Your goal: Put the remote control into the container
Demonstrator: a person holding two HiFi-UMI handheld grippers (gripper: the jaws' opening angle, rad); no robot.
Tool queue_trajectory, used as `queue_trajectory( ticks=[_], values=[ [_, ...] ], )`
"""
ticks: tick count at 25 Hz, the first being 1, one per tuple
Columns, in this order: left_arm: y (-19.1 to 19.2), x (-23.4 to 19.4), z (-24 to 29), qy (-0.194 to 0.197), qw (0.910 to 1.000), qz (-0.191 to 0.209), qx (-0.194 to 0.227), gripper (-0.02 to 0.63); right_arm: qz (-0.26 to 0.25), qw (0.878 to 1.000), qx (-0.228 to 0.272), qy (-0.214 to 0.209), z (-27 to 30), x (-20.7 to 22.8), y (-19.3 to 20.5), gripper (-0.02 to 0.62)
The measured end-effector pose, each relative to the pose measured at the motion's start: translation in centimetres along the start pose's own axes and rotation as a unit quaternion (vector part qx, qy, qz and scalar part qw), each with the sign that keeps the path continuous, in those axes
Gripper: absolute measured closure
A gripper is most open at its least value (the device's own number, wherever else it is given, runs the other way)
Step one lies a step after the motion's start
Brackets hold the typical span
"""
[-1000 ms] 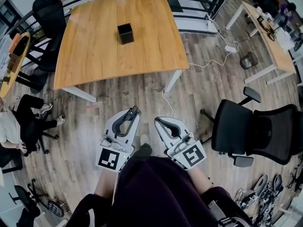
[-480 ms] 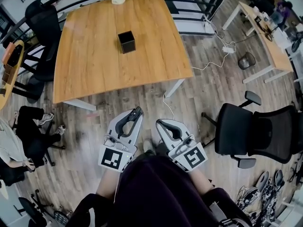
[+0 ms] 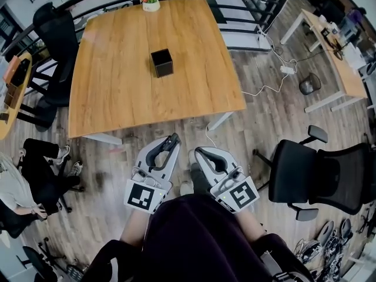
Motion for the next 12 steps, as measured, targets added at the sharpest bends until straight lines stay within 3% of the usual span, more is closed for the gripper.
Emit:
queue_trajectory(
  ticks=[12],
  values=[
    [-0.5, -3.2, 7.9, -0.018, 0.9996, 0.011, -0.02, 0.52, 0.019, 1.0, 0.009, -0.018, 4.2, 8.3, -0.6, 0.577]
  ],
)
Point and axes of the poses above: the fingertips, and each gripper's own axes: z forward along the fingers, x to its right, y out of its underside, the point moved 9 cm from there along -z, backward along the fingers
